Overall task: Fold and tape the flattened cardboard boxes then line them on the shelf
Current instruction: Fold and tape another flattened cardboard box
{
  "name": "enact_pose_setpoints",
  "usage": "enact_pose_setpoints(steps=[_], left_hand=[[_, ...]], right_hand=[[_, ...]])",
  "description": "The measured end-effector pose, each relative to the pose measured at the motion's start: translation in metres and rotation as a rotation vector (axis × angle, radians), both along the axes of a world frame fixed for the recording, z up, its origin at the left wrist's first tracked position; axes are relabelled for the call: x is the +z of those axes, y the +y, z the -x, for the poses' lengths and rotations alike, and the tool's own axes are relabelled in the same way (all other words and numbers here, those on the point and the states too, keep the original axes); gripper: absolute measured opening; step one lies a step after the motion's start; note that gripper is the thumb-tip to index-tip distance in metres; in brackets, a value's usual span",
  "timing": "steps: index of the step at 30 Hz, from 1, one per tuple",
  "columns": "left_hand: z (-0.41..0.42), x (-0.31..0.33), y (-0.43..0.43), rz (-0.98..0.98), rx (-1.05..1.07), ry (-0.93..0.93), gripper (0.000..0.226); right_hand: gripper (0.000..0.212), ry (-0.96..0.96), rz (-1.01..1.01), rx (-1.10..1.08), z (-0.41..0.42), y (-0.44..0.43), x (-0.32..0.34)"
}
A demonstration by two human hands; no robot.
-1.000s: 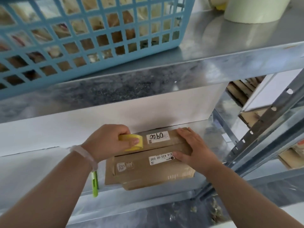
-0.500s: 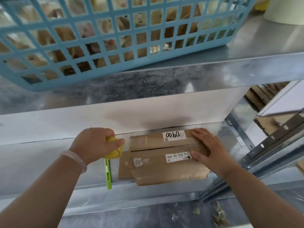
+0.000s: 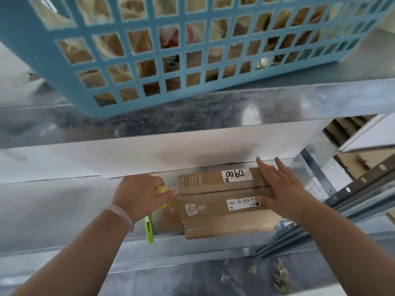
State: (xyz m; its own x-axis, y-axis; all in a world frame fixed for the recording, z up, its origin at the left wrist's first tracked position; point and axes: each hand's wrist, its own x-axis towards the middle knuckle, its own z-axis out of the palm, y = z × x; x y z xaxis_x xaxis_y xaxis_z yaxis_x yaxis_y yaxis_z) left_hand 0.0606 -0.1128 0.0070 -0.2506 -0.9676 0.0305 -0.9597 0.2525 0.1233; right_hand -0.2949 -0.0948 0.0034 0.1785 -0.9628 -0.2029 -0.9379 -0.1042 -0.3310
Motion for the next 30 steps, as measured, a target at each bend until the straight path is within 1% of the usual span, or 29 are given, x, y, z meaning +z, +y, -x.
enact_pose_setpoints(steps=[3, 6, 7, 9, 10, 13, 18, 22, 27, 30], left_hand=[[0.000, -0.001, -0.001, 0.005, -0.011, 0.010, 0.058], [0.001, 0.002, -0.002, 0.004, -0.009, 0.045, 0.054], [0.001, 0.003, -0.003, 0.001, -0.004, 0.052, 0.054], [0.001, 0.004, -0.003, 0.000, 0.002, 0.051, 0.053], [0.001, 0.004, -0.004, 0.001, 0.002, 0.052, 0.053], [0.000, 0.002, -0.004, 0.009, 0.013, 0.057, 0.053], [-0.002, -0.002, -0.005, 0.035, 0.017, 0.046, 0.055], [-0.004, -0.011, -0.007, 0.006, 0.024, 0.040, 0.055], [-0.002, -0.021, -0.004, -0.007, 0.046, -0.007, 0.056], [0.000, -0.023, -0.005, -0.040, 0.062, -0.036, 0.055]], right_hand=[[0.085, -0.065, 0.032, 0.104, -0.013, -0.003, -0.005], [0.075, -0.024, 0.107, 0.054, -0.027, 0.002, -0.017], [0.081, -0.016, 0.132, 0.029, -0.030, 0.004, -0.019], [0.102, 0.013, 0.165, 0.018, -0.034, 0.006, -0.020], [0.107, 0.018, 0.177, 0.020, -0.034, 0.007, -0.021], [0.109, 0.007, 0.200, 0.016, -0.033, 0.007, -0.023], [0.093, 0.028, 0.193, 0.013, -0.036, 0.009, -0.023], [0.078, 0.142, 0.196, 0.078, -0.039, 0.010, -0.020], [0.078, 0.220, 0.187, 0.109, -0.039, 0.012, -0.023], [0.066, 0.292, 0.145, 0.131, -0.036, 0.013, -0.027]])
